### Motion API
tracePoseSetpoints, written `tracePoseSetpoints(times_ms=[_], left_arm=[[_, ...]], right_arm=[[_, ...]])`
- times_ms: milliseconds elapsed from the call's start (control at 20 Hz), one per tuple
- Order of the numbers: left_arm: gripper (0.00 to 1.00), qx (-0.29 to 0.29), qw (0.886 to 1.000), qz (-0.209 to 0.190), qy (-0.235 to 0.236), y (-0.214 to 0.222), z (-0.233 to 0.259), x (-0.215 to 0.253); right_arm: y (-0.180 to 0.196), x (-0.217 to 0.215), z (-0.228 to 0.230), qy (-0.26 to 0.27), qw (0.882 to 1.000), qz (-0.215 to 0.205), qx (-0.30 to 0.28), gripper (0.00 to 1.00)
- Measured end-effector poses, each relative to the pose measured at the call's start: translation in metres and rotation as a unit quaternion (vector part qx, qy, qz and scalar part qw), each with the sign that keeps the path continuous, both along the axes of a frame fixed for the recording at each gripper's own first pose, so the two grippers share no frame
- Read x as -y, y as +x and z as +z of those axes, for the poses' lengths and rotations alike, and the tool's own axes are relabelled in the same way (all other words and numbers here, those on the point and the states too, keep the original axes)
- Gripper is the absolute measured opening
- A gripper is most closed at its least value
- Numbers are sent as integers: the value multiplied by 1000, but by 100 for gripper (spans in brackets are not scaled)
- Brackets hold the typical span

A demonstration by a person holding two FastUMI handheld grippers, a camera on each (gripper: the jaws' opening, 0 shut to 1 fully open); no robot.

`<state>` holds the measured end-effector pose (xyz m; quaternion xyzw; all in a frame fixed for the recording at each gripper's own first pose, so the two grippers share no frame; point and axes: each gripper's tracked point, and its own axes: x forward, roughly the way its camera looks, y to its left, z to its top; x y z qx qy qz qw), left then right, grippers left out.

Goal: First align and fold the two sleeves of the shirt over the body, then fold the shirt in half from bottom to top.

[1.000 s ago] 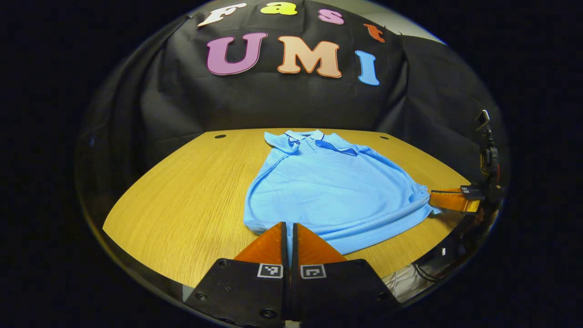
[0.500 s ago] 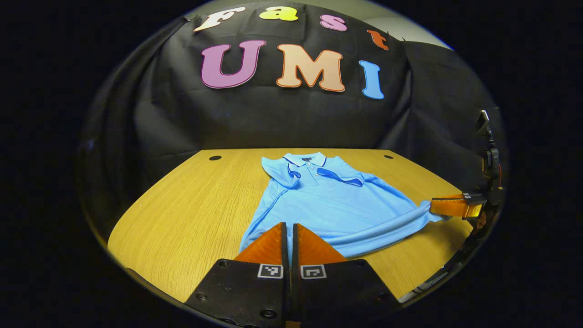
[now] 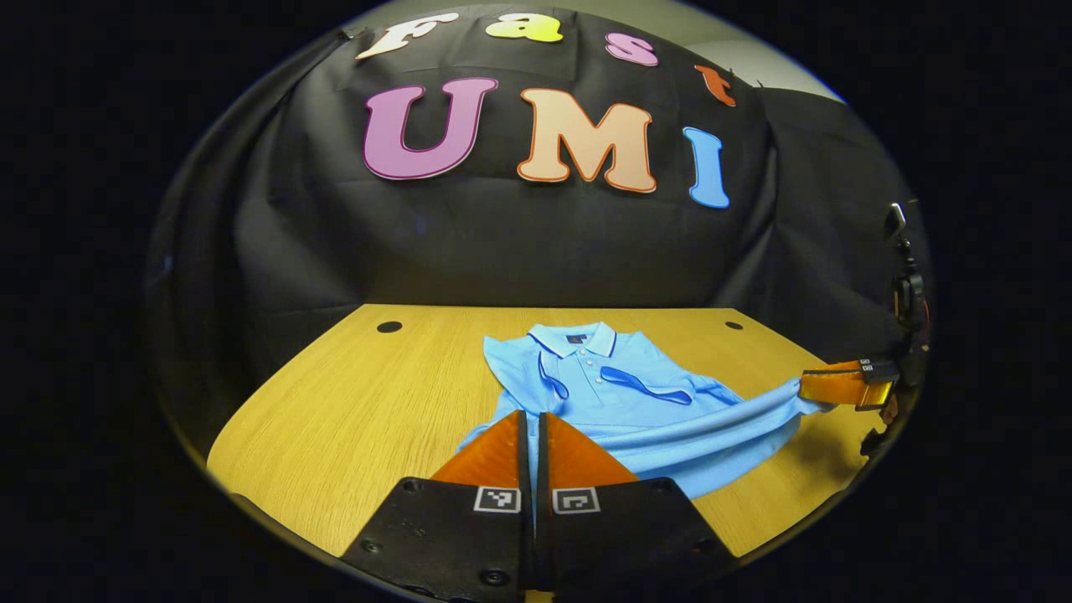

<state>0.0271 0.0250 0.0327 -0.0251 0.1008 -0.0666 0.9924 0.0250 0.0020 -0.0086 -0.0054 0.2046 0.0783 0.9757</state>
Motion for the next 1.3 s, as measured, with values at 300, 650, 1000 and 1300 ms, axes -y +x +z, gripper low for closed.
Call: tracePoseSetpoints(times_ms=[300, 650, 1000, 1300], left_arm=[[0, 5, 1000, 18, -13, 60, 31, -12], [0, -9, 998, 57, -7, 145, 40, -25], [0, -52, 995, 88, 11, 221, -6, -34], [0, -86, 991, 92, 44, 253, -47, -36]], right_arm=[[69, 6, 19, -5, 1000, -15, 10, 3], [152, 6, 26, -11, 999, -40, 3, 3], [221, 13, -17, 10, 997, -73, -38, 3], [243, 16, -58, 18, 994, -90, -66, 3]])
